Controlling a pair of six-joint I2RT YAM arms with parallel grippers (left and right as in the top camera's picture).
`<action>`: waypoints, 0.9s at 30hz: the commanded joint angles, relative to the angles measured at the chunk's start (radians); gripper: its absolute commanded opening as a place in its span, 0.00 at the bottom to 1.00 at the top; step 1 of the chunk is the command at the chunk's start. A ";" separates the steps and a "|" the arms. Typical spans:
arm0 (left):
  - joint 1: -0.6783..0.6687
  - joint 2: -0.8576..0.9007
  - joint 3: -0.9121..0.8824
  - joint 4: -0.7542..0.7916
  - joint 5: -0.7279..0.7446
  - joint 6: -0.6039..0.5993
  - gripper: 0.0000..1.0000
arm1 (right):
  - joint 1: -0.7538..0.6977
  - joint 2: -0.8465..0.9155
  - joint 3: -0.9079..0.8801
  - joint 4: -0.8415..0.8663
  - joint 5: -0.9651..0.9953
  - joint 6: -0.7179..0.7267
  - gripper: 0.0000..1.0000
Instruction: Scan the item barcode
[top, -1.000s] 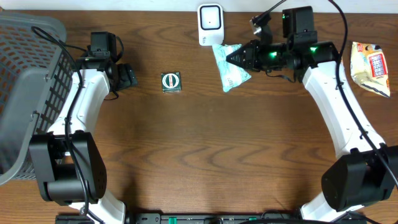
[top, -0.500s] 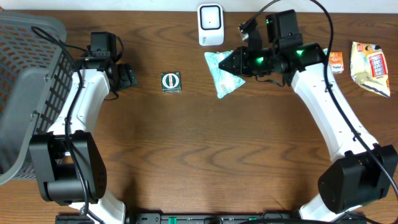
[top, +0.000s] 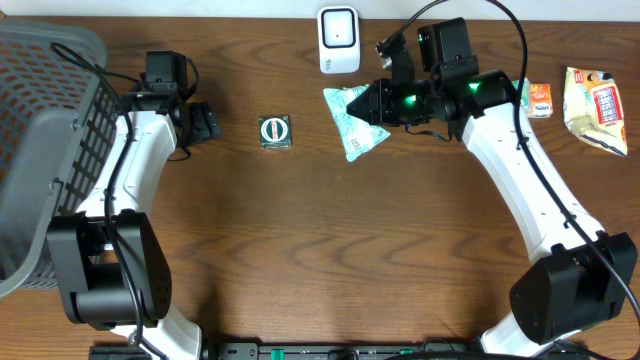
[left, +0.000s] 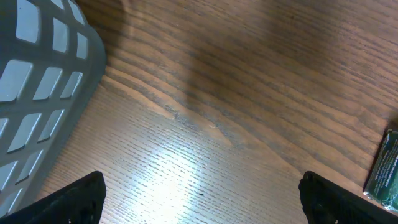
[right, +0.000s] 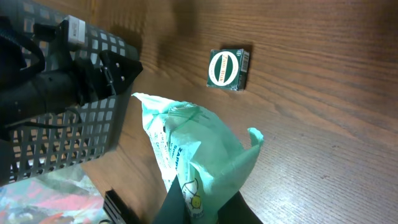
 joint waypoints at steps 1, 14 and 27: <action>0.000 0.000 -0.006 0.000 -0.005 0.013 0.98 | 0.007 -0.005 0.013 -0.006 -0.003 -0.024 0.01; 0.000 0.000 -0.006 0.000 -0.005 0.013 0.97 | 0.007 -0.005 0.013 -0.006 0.001 -0.038 0.01; 0.000 0.000 -0.006 0.000 -0.005 0.013 0.98 | 0.007 -0.005 0.013 -0.010 0.042 -0.038 0.01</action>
